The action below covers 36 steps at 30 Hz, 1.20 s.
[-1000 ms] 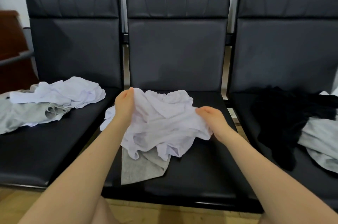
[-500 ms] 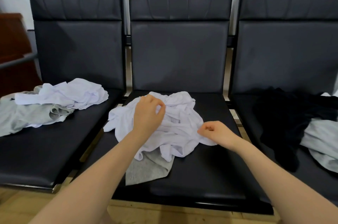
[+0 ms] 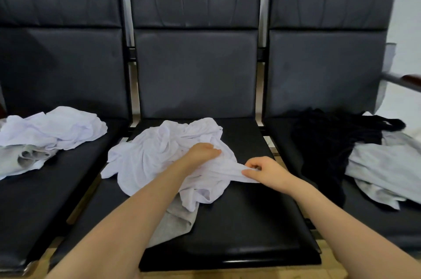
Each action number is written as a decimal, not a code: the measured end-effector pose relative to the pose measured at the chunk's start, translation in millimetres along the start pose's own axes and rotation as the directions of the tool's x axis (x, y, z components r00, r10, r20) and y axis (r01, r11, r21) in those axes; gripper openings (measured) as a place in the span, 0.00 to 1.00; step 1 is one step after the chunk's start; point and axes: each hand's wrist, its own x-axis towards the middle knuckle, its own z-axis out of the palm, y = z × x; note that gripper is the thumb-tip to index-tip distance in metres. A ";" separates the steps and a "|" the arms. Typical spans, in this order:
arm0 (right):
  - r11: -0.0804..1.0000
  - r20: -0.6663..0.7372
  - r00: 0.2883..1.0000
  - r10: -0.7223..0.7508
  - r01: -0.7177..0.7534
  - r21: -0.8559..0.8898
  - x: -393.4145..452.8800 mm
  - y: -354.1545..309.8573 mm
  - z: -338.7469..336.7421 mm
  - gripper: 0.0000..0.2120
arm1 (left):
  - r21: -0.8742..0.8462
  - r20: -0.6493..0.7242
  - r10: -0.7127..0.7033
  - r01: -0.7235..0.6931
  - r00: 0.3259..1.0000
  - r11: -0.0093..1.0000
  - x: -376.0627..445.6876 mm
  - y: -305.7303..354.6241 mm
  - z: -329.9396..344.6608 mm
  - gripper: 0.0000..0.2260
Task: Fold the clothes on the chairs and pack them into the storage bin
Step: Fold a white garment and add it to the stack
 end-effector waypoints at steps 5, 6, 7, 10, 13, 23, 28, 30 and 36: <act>0.995 -0.117 0.992 -0.039 0.050 0.091 5.7 -5.7 -12.8 0.14 | -0.811 -0.026 0.014 -0.029 1.000 0.585 -9.2 6.4 -26.6 0.19; 0.989 -0.161 0.986 -0.048 0.069 0.132 7.0 -8.3 -17.2 0.15 | -0.839 -0.038 0.031 -0.049 0.999 0.542 -10.6 6.0 -33.7 0.20; 0.980 -0.199 0.978 -0.059 0.095 0.175 7.6 -12.0 -21.4 0.15 | -0.845 -0.044 0.047 -0.062 0.998 0.531 -14.2 7.1 -39.7 0.19; 0.958 -0.237 0.967 -0.089 0.148 0.246 7.7 -23.9 -26.0 0.14 | -0.808 -0.016 0.032 -0.031 0.999 0.588 -29.2 -0.5 -50.4 0.09; 0.970 -0.194 0.977 -0.089 0.129 0.204 4.4 -31.3 -19.1 0.12 | -0.745 0.056 -0.022 0.056 0.998 0.665 -46.4 -17.6 -52.9 0.10; 0.986 -0.172 0.984 -0.043 0.015 -0.164 -15.3 -17.1 -1.1 0.10 | -0.692 -0.148 -0.036 -0.078 0.988 0.718 -71.0 -52.6 -51.0 0.12; 0.980 -0.169 0.970 0.175 -0.188 -0.065 -22.1 -9.9 5.1 0.10 | -0.665 -0.125 -0.004 -0.081 0.992 0.743 -75.3 -51.1 -39.4 0.16; 0.968 -0.138 0.959 0.249 -0.246 0.038 -22.6 -10.7 12.7 0.10 | -0.654 -0.138 -0.011 -0.083 0.990 0.752 -75.0 -48.6 -35.2 0.16; 0.953 -0.256 0.957 0.138 -0.058 0.296 -13.3 -18.0 18.8 0.03 | -0.654 -0.197 -0.063 -0.083 0.978 0.752 -71.0 -40.7 -34.8 0.09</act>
